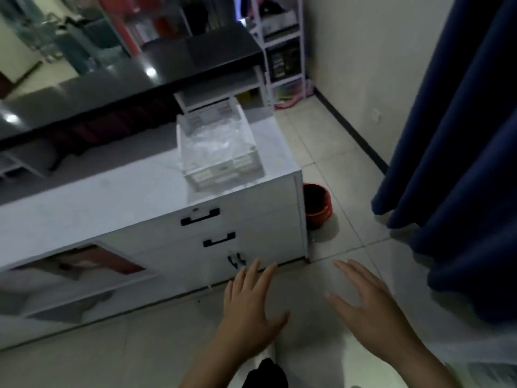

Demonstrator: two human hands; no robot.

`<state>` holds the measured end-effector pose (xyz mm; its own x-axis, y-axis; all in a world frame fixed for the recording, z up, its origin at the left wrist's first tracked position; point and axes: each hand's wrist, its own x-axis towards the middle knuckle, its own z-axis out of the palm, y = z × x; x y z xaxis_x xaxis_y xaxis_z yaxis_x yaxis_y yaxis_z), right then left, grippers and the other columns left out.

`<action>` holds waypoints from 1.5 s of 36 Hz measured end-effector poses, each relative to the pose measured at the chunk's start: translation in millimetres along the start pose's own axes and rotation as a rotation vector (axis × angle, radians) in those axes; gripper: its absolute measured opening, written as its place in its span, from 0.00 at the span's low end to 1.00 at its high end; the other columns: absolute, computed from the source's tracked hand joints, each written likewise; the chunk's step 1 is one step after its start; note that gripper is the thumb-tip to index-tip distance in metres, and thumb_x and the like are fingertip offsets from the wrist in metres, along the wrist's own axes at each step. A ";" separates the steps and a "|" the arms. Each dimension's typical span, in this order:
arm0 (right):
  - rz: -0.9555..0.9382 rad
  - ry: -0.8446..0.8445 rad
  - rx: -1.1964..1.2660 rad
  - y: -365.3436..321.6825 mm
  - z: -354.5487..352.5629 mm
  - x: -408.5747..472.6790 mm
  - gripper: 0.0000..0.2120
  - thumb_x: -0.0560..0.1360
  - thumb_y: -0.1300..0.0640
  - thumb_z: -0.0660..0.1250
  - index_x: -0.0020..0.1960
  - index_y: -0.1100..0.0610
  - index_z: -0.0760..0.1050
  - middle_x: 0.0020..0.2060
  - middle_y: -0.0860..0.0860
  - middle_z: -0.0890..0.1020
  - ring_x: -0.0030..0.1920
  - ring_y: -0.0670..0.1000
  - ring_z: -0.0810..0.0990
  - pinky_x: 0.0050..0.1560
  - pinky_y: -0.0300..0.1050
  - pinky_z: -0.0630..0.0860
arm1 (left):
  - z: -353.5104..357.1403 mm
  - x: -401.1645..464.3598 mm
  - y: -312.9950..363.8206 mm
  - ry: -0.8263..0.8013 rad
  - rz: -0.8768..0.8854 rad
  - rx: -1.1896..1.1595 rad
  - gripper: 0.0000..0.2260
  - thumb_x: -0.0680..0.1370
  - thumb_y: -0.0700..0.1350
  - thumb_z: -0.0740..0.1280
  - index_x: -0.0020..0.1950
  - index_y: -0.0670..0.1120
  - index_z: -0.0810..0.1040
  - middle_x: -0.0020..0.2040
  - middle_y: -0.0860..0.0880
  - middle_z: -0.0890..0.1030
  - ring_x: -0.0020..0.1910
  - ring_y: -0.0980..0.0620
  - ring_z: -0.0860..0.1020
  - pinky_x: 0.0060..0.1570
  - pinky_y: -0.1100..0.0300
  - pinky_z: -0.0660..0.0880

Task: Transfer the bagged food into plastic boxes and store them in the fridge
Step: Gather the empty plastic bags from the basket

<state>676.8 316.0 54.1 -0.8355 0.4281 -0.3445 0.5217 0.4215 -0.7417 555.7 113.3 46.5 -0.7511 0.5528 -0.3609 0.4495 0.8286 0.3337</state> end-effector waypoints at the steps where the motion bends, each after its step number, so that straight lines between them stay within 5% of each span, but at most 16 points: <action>1: -0.018 -0.019 -0.010 -11.0 8.1 5.0 0.29 0.77 0.42 0.66 0.75 0.37 0.60 0.77 0.40 0.60 0.77 0.43 0.55 0.75 0.45 0.54 | -2.7 -3.3 -13.3 0.016 -0.032 -0.018 0.39 0.75 0.67 0.63 0.78 0.68 0.43 0.82 0.59 0.41 0.81 0.52 0.41 0.79 0.47 0.45; 11: -0.109 -0.089 -0.142 -101.2 99.0 59.2 0.27 0.75 0.39 0.67 0.70 0.31 0.59 0.75 0.39 0.62 0.76 0.45 0.57 0.75 0.46 0.57 | -38.5 -6.2 -150.1 0.091 -0.165 -0.170 0.38 0.76 0.66 0.64 0.79 0.65 0.44 0.82 0.56 0.42 0.81 0.49 0.42 0.78 0.47 0.48; 17: -0.144 -0.045 -0.206 -158.1 144.6 89.1 0.30 0.76 0.40 0.68 0.75 0.40 0.63 0.77 0.43 0.61 0.77 0.47 0.58 0.76 0.51 0.59 | -67.3 0.3 -226.9 0.133 -0.164 -0.237 0.37 0.77 0.64 0.64 0.80 0.64 0.46 0.82 0.55 0.43 0.81 0.49 0.43 0.78 0.47 0.48; 25: -0.134 -0.047 -0.227 -208.3 181.4 109.4 0.30 0.77 0.41 0.67 0.76 0.37 0.61 0.78 0.42 0.59 0.78 0.46 0.54 0.78 0.51 0.54 | -95.0 24.5 -290.3 0.142 -0.155 -0.293 0.36 0.77 0.64 0.63 0.80 0.64 0.46 0.82 0.56 0.43 0.81 0.50 0.43 0.78 0.47 0.48; 33: -0.152 0.008 -0.163 -242.5 177.9 165.3 0.27 0.76 0.49 0.71 0.73 0.43 0.68 0.75 0.47 0.66 0.75 0.48 0.62 0.76 0.50 0.60 | -116.7 71.3 -309.0 0.143 -0.113 -0.388 0.35 0.78 0.62 0.65 0.80 0.62 0.51 0.82 0.55 0.47 0.81 0.51 0.45 0.78 0.48 0.50; 39: -0.217 0.141 -0.104 -278.7 147.4 223.8 0.27 0.75 0.49 0.72 0.70 0.36 0.67 0.76 0.45 0.64 0.77 0.49 0.59 0.76 0.55 0.59 | -165.5 127.9 -306.5 0.168 -0.069 -0.392 0.34 0.78 0.60 0.66 0.79 0.63 0.51 0.82 0.57 0.47 0.81 0.52 0.44 0.79 0.47 0.50; 44: -0.255 0.280 -0.210 -304.6 130.9 272.1 0.30 0.73 0.50 0.74 0.73 0.46 0.69 0.75 0.49 0.67 0.75 0.53 0.61 0.74 0.58 0.60 | -211.7 193.9 -283.3 0.246 0.009 -0.295 0.35 0.78 0.62 0.66 0.80 0.60 0.53 0.82 0.54 0.53 0.80 0.52 0.50 0.78 0.50 0.50; 49: -0.198 0.158 -0.199 -310.6 111.8 323.1 0.35 0.68 0.35 0.72 0.72 0.41 0.68 0.74 0.45 0.67 0.75 0.50 0.60 0.75 0.59 0.59 | -234.9 258.2 -262.3 0.284 0.047 -0.222 0.38 0.75 0.64 0.68 0.80 0.58 0.54 0.80 0.54 0.59 0.79 0.52 0.55 0.78 0.51 0.53; 54: -0.225 -0.048 -0.174 -308.4 74.2 376.9 0.35 0.65 0.26 0.63 0.70 0.36 0.69 0.69 0.35 0.69 0.71 0.43 0.65 0.72 0.49 0.63 | -240.2 306.8 -255.7 0.227 0.076 -0.272 0.38 0.74 0.58 0.73 0.79 0.61 0.56 0.80 0.55 0.60 0.77 0.51 0.60 0.76 0.50 0.61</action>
<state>188.2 288.1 110.3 -0.9386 0.2717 -0.2129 0.3410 0.6344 -0.6938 94.2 49.7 59.7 -0.8222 0.5533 -0.1338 0.3864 0.7150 0.5826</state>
